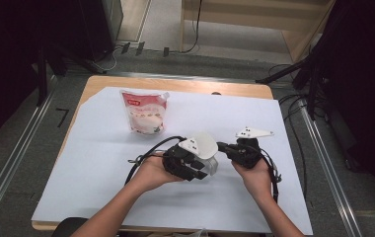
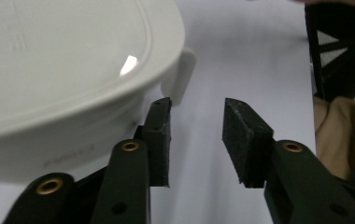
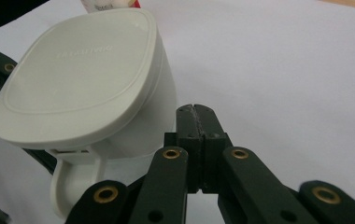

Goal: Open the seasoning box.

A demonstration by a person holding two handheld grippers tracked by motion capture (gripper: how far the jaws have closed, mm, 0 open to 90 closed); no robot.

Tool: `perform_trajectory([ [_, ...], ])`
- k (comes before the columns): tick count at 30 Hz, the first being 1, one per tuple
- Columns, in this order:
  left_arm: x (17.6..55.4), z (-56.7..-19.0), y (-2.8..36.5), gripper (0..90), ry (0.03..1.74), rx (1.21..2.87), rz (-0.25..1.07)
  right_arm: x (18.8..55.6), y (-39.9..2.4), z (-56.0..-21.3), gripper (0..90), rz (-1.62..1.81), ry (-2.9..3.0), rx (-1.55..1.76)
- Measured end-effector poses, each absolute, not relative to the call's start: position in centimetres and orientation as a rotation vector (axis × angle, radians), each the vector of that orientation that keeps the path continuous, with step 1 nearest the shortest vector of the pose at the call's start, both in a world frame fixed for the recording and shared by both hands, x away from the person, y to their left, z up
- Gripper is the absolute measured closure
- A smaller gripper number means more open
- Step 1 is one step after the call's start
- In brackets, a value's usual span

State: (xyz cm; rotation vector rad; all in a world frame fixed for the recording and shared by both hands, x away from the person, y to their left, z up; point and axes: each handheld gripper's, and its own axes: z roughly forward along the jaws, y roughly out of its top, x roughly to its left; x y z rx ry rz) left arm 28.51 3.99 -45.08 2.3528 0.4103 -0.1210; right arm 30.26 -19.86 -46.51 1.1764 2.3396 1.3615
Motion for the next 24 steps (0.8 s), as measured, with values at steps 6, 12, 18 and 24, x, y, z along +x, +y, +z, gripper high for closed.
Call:
perform_trajectory([
  [6, 29.1, -44.6, 6.4, 50.8, 0.436, 2.342, -0.152, 29.3, -20.3, -45.7, 90.0, 1.384, 2.329, 1.158],
  [12, 30.0, -44.3, 8.3, 50.0, 0.486, 2.32, -0.117, 28.0, -20.7, -45.0, 90.0, 1.401, 2.345, 1.149],
  [18, 30.4, -44.2, 9.1, 47.4, 0.508, 2.314, -0.098, 26.3, -20.6, -44.6, 90.0, 1.406, 2.37, 1.127],
  [24, 30.8, -44.2, 9.7, 46.6, 0.53, 2.307, -0.088, 25.3, -20.6, -44.3, 90.0, 1.409, 2.372, 1.117],
])
